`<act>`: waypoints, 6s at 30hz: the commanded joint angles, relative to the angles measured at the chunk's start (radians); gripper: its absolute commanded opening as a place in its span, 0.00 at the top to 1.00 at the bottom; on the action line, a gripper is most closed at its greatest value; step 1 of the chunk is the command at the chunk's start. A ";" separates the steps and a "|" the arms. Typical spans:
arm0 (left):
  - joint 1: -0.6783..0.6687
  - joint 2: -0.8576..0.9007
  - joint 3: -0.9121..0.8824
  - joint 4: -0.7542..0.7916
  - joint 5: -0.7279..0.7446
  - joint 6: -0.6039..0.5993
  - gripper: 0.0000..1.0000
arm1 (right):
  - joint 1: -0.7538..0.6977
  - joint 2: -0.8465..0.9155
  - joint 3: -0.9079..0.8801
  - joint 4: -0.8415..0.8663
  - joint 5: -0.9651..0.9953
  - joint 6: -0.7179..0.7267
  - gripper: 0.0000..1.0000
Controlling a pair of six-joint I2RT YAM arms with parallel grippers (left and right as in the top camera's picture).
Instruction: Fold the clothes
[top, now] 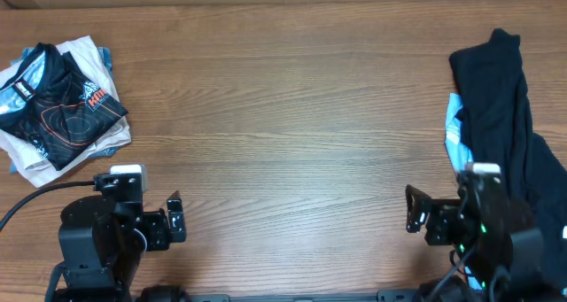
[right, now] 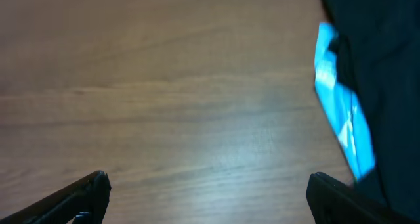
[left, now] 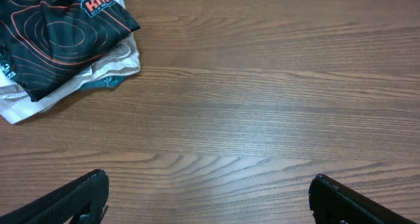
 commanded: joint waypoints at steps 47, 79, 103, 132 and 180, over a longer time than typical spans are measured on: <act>-0.002 -0.005 -0.009 0.001 -0.012 -0.014 0.00 | -0.122 -0.480 -0.853 1.029 -0.014 -0.333 0.00; -0.043 -0.370 -0.486 0.225 -0.039 0.024 0.00 | -0.122 -0.480 -0.853 1.029 -0.014 -0.333 0.00; -0.071 -0.591 -0.821 0.918 -0.013 0.057 0.00 | -0.122 -0.480 -0.853 1.029 -0.014 -0.333 0.00; -0.076 -0.590 -0.988 1.080 0.014 -0.003 0.00 | -0.122 -0.480 -0.853 1.029 -0.014 -0.333 0.00; -0.076 -0.590 -0.988 1.080 0.014 -0.003 0.00 | -0.122 -0.480 -0.853 1.029 -0.014 -0.333 0.00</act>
